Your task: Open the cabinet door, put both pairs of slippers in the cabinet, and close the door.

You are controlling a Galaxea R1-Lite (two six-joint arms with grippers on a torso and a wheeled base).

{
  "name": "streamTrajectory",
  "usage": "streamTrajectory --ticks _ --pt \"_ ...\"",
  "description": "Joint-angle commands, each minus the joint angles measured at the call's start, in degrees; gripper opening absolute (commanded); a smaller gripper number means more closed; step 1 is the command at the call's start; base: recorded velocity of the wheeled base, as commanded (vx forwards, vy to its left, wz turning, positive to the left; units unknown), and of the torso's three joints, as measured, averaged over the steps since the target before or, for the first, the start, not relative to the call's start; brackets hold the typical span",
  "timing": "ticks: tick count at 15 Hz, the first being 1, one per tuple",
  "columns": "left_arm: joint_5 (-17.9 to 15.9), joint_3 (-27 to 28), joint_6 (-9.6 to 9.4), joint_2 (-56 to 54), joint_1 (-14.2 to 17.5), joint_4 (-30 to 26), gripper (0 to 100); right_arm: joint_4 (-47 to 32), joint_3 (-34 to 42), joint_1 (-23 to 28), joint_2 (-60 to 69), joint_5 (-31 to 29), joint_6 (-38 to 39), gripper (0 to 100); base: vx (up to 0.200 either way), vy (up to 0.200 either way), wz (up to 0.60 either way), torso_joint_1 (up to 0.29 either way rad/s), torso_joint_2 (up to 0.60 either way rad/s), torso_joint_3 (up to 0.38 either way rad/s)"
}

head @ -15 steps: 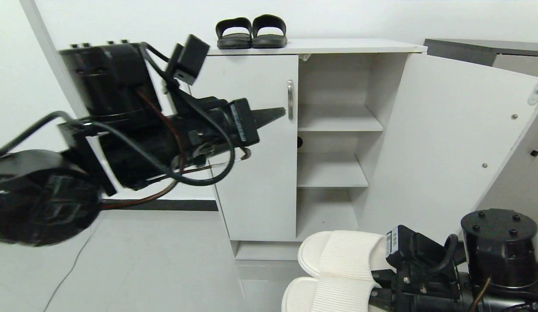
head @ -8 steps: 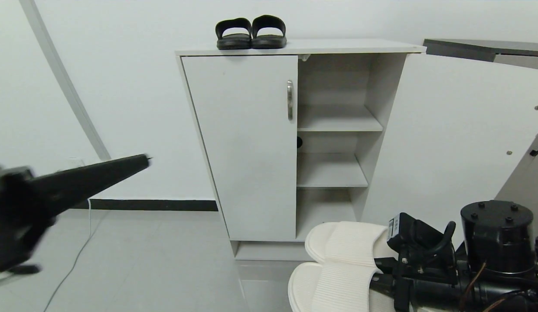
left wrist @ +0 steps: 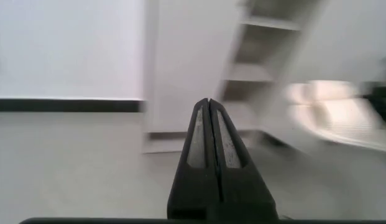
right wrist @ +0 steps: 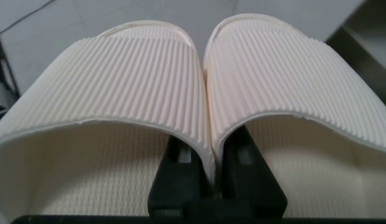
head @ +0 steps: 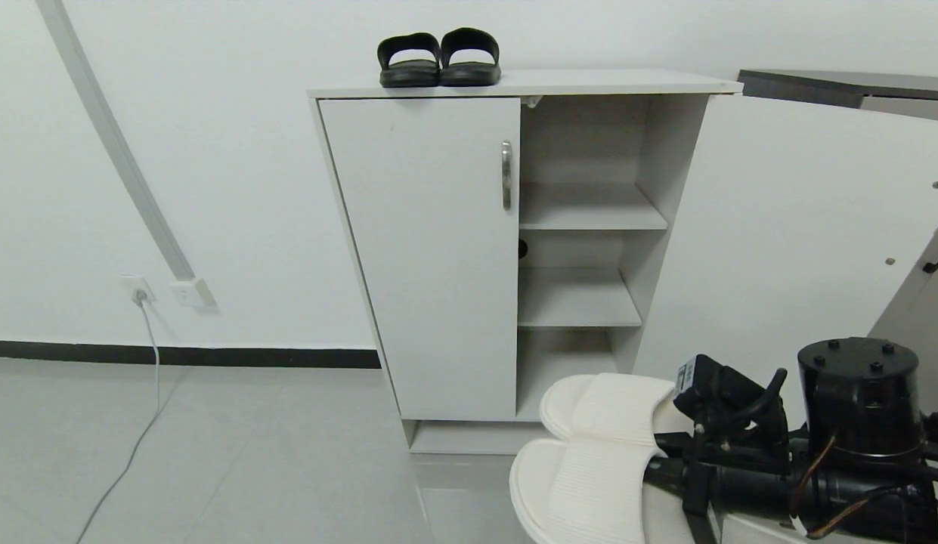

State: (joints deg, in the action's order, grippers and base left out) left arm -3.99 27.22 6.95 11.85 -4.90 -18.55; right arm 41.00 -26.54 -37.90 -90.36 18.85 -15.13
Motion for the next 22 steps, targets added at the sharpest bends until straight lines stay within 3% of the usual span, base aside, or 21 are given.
streamTrajectory --ticks 1,2,3,4,6,7,10,12,13,14,17,18,22 --pt "1.35 -9.03 -2.99 -11.85 4.99 -0.87 0 0.05 -0.62 0.37 -0.61 0.05 0.1 0 0.0 0.0 0.0 0.0 0.0 0.0" --pt "4.43 -11.66 -3.35 -11.85 4.99 0.1 0 0.05 -0.71 0.55 -0.61 0.05 0.19 0 0.0 0.0 0.0 0.0 0.0 0.0" --pt "5.39 -14.92 -3.7 -11.85 4.99 3.26 0 -0.04 -0.71 0.72 -0.61 0.05 0.19 0 0.0 0.0 0.0 0.0 0.0 0.0" --pt "5.39 -18.52 -5.37 -11.85 4.99 7.57 0 -0.04 -0.71 0.72 -0.61 0.05 0.19 0 0.0 0.0 0.0 0.0 0.0 0.0" --pt "5.39 -27.22 -11.52 -11.85 4.99 20.4 0 -0.04 -0.62 0.63 -0.61 0.05 0.19 0 0.0 0.0 0.0 0.0 0.0 0.0" --pt "5.39 -27.22 -11.87 -11.85 4.99 18.2 0 -0.04 -0.71 0.55 -0.7 0.05 0.19 0 0.0 0.0 0.0 0.0 0.0 0.0" --pt "4.6 -27.13 -12.31 -11.85 4.9 18.55 0 0.05 -1.32 0.46 -1.05 -1.0 0.19 0 0.0 0.0 0.0 0.0 0.0 0.0" --pt "3.37 -27.22 -11.87 -11.85 4.99 18.55 0 -0.04 -4.57 -0.68 -2.72 -10.06 4.14 0 0.0 0.0 0.0 0.0 0.0 0.0" --pt "3.37 -27.22 -12.4 -11.85 4.99 18.55 0 -0.04 -6.51 -2.44 -4.13 -14.8 8.36 0 0.0 0.0 0.0 0.0 0.0 0.0" --pt "3.46 -27.22 -12.05 -11.85 4.9 18.55 0 0.05 -8.79 -4.9 -7.29 -22.98 15.66 0 0.0 0.0 0.0 0.0 0.0 0.0" --pt "3.46 -27.22 -10.46 -11.85 4.99 18.47 0 5.32 -13.89 -8.77 -17.22 -40.03 27.26 0 0.0 0.0 0.0 0.0 0.0 0.0" --pt "3.46 -27.22 -10.11 -11.85 4.99 18.47 0 6.46 -16.0 -9.82 -20.74 -46.71 29.63 0 0.0 0.0 0.0 0.0 0.0 0.0" --pt "3.37 -27.13 -9.85 -11.85 4.99 18.47 0 9.36 -23.65 -10.0 -31.81 -61.83 33.5 0 0.0 0.0 0.0 0.0 0.0 0.0"
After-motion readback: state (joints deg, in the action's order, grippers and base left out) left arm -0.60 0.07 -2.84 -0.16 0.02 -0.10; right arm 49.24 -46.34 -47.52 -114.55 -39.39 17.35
